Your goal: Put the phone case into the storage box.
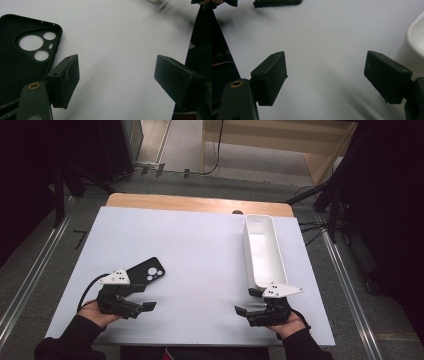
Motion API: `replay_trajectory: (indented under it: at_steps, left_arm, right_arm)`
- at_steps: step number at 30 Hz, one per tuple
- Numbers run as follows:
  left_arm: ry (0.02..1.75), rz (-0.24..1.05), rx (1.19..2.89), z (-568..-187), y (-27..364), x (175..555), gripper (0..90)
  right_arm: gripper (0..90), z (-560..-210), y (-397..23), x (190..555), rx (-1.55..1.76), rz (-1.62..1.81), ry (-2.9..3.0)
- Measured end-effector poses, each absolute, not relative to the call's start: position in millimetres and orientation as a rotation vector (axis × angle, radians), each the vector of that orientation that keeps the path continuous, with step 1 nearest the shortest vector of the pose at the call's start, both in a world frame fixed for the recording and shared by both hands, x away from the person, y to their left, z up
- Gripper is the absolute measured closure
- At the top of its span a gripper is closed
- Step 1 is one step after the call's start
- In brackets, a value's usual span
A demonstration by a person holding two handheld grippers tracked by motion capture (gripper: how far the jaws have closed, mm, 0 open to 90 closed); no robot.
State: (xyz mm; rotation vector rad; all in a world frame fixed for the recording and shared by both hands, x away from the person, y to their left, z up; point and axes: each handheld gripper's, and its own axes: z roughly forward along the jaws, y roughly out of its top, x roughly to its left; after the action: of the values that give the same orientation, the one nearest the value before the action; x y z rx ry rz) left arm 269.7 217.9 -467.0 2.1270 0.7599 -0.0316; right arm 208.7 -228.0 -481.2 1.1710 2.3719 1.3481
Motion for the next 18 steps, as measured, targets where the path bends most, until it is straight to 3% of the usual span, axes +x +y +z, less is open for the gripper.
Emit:
replay_trajectory:
  at_steps: [18]
  left_arm:
    - [0.777, -0.010, 2.121, -465.1, 221.1, 270.2, 19.9]
  right_arm:
    - [16.9, -481.0, -228.0, 208.5, 1.165, 1.344, 2.371]
